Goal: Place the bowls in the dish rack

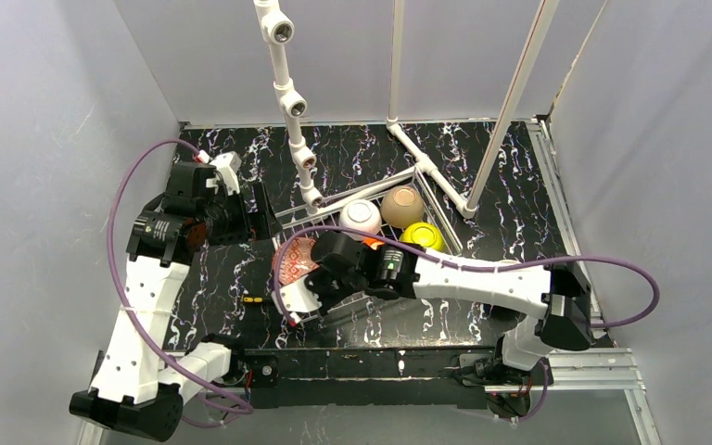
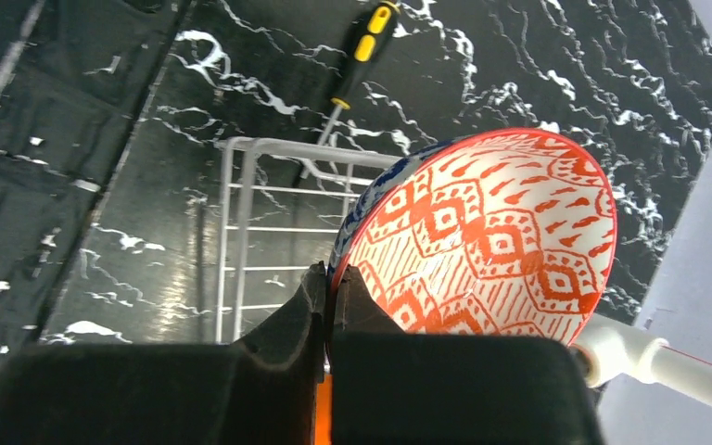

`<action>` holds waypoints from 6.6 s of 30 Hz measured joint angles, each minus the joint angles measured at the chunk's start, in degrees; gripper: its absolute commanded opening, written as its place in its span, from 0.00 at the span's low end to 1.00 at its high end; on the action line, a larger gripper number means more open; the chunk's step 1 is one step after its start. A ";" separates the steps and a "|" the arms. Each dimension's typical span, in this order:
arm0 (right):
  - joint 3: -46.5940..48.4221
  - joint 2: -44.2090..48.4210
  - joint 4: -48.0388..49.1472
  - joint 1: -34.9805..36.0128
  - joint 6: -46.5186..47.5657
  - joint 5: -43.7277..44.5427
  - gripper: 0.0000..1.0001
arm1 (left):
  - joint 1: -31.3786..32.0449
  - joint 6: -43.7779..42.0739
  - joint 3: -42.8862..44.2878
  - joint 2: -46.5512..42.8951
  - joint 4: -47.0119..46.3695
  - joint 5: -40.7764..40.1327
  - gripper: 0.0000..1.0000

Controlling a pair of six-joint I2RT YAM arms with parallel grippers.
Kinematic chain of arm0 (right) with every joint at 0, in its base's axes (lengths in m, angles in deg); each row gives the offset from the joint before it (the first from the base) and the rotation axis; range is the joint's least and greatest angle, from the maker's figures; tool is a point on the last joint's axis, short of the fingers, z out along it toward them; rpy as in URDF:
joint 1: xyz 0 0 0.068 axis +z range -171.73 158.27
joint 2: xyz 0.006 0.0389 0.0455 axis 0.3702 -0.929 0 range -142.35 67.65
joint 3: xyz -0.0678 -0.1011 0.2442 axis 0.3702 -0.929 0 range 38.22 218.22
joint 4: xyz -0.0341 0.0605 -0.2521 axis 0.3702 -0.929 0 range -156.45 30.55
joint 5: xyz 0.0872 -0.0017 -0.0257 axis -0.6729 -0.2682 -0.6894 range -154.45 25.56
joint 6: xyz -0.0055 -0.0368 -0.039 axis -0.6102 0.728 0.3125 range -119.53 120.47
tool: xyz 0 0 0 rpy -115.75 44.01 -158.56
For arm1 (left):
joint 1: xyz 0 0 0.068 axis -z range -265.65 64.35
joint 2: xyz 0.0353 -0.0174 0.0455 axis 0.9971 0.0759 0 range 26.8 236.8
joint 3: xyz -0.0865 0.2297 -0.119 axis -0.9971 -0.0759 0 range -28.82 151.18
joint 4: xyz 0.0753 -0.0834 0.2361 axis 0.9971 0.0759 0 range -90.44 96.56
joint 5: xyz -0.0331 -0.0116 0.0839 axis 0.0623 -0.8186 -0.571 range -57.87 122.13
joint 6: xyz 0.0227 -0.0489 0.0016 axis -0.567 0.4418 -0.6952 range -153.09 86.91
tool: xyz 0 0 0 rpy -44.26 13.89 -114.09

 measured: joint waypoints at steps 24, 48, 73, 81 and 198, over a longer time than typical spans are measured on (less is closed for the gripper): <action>-15.72 9.99 27.04 -4.11 -57.11 22.75 0.01 | -0.02 5.66 -3.10 -9.81 -6.14 -9.92 0.98; -22.40 -1.07 49.18 -19.54 -116.17 -0.04 0.01 | -0.02 8.11 -16.55 -10.12 -9.05 -6.25 0.89; -19.26 -15.87 64.65 -25.05 -128.26 -13.97 0.03 | -0.02 9.53 -27.93 -3.69 -17.40 -3.52 0.63; -19.23 -16.81 65.55 -25.73 -130.27 -15.17 0.17 | -0.02 9.14 -27.96 -2.54 -18.36 -3.52 0.62; -7.13 13.25 -12.92 -15.26 -88.46 51.78 0.49 | -0.02 7.48 -23.93 -8.09 -13.73 -5.29 0.74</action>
